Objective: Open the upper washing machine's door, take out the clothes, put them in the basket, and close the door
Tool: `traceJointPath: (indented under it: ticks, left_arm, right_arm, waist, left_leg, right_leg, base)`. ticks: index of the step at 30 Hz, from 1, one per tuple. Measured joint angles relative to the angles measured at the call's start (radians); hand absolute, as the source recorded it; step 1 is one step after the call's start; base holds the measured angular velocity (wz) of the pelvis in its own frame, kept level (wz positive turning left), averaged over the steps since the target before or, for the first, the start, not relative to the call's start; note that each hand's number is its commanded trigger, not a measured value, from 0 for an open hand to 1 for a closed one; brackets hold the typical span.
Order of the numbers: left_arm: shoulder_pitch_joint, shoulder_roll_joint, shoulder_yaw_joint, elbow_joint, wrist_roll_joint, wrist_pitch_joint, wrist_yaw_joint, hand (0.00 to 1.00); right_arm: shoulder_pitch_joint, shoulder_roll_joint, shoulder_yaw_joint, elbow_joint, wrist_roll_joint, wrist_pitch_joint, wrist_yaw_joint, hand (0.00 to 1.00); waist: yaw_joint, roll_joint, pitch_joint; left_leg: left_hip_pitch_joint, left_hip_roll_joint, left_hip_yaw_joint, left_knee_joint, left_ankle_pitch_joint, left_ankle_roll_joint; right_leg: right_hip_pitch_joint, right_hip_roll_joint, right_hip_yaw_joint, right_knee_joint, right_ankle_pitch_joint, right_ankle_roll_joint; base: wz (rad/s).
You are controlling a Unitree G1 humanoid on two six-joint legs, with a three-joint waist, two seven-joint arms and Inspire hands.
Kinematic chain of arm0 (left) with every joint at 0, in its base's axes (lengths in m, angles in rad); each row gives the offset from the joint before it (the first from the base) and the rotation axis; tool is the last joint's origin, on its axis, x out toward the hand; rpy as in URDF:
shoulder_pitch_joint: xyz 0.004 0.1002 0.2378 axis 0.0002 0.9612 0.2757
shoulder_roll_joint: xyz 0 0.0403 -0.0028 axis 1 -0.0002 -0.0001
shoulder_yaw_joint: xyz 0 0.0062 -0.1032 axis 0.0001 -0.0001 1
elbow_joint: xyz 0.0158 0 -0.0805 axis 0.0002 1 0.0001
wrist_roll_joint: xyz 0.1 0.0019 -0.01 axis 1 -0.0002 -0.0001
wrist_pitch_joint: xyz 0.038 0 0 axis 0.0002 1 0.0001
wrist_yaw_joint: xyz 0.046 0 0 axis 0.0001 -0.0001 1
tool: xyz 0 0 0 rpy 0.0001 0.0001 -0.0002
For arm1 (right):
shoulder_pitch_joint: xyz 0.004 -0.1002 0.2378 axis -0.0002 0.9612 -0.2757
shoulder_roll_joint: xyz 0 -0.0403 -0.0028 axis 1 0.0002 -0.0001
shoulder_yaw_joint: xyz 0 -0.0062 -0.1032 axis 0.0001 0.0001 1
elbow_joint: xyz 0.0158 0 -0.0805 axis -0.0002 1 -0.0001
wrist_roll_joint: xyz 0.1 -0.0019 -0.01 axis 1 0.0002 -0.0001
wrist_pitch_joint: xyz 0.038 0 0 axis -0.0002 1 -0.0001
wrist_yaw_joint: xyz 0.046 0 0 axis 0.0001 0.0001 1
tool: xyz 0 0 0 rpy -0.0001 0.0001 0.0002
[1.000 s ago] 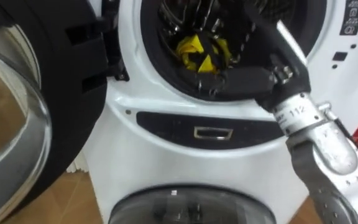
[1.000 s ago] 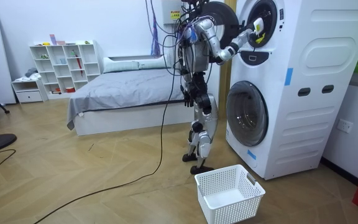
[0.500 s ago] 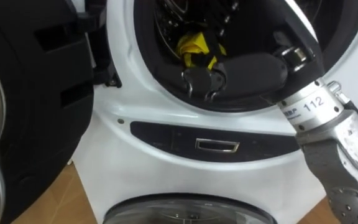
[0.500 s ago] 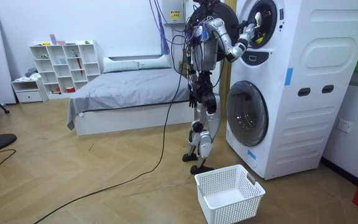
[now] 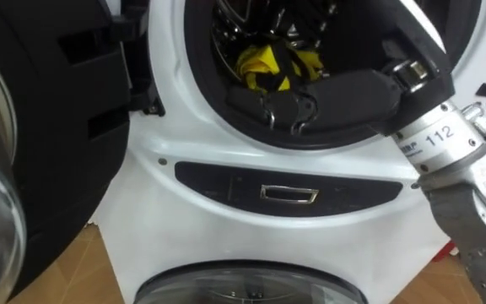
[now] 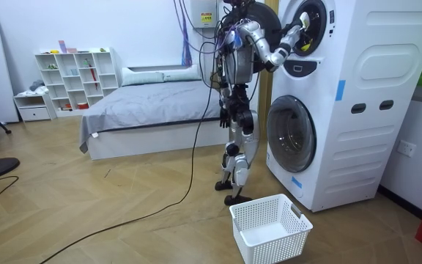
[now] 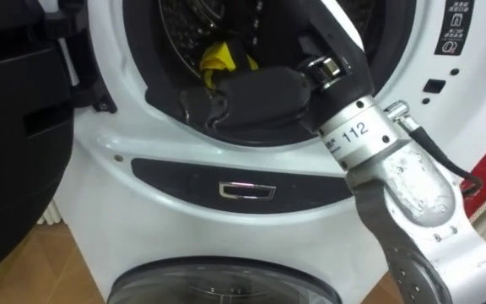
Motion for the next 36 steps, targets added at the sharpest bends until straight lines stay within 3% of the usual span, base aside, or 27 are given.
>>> traceJointPath:
  ticks: [6,9,21,28,31,36]
  left_arm:
    - [0.022,0.001,0.041,0.003,0.0,-0.003,-0.001,0.0]
    - [0.027,0.001,0.05,-0.003,0.0,-0.001,-0.004,0.0]
    - [0.042,0.0,0.058,-0.014,0.0,-0.015,-0.005,0.0]
    - [0.035,-0.01,0.097,-0.026,0.009,-0.008,-0.024,0.0]
    - [0.031,-0.01,0.099,-0.045,0.024,0.008,-0.028,0.0]
    - [0.026,-0.008,0.1,-0.059,0.044,0.024,-0.04,0.0]
  right_arm:
    - [0.007,-0.039,-0.043,0.02,-0.173,-0.007,-0.014,0.0]
    - [0.008,-0.04,-0.048,0.027,-0.235,-0.007,-0.017,0.0]
    - [0.008,-0.049,-0.093,0.082,-0.306,-0.01,-0.022,0.0]
    - [0.007,-0.054,-0.093,0.098,-0.423,0.001,0.009,0.0]
    - [0.007,-0.088,-0.093,0.107,-0.464,0.011,0.022,0.0]
    - [0.002,-0.107,-0.092,0.135,-0.526,0.016,0.076,0.0]
  waist:
    - [-0.009,-0.003,0.0031]
    - [-0.024,-0.011,0.0073]
    - [-0.054,-0.016,0.0092]
    - [-0.05,-0.017,0.0102]
    - [-0.04,-0.017,0.0096]
    - [-0.025,-0.031,0.0048]
  left_leg:
    - [0.014,-0.003,-0.006,-0.008,0.0,0.0]
    - [0.013,-0.003,-0.012,-0.008,0.0,0.0]
    - [0.011,-0.011,-0.034,-0.009,0.0,0.001]
    - [0.009,-0.013,-0.036,-0.012,-0.001,0.004]
    - [0.008,-0.018,-0.043,-0.013,-0.001,0.006]
    - [0.009,-0.019,-0.041,-0.01,0.001,0.008]
  right_leg:
    - [0.028,0.0,-0.004,-0.019,-0.003,0.004]
    - [0.029,0.0,-0.008,-0.019,-0.003,0.004]
    - [0.036,-0.009,-0.033,-0.018,-0.006,0.009]
    - [0.039,-0.013,-0.042,-0.016,-0.008,0.013]
    - [0.039,-0.016,-0.048,-0.016,-0.01,0.017]
    - [0.038,-0.017,-0.046,-0.016,-0.011,0.017]
  base:
    - [0.04]
    - [0.05]
    - [0.07]
    - [0.04]
    - [0.06]
    - [0.0]
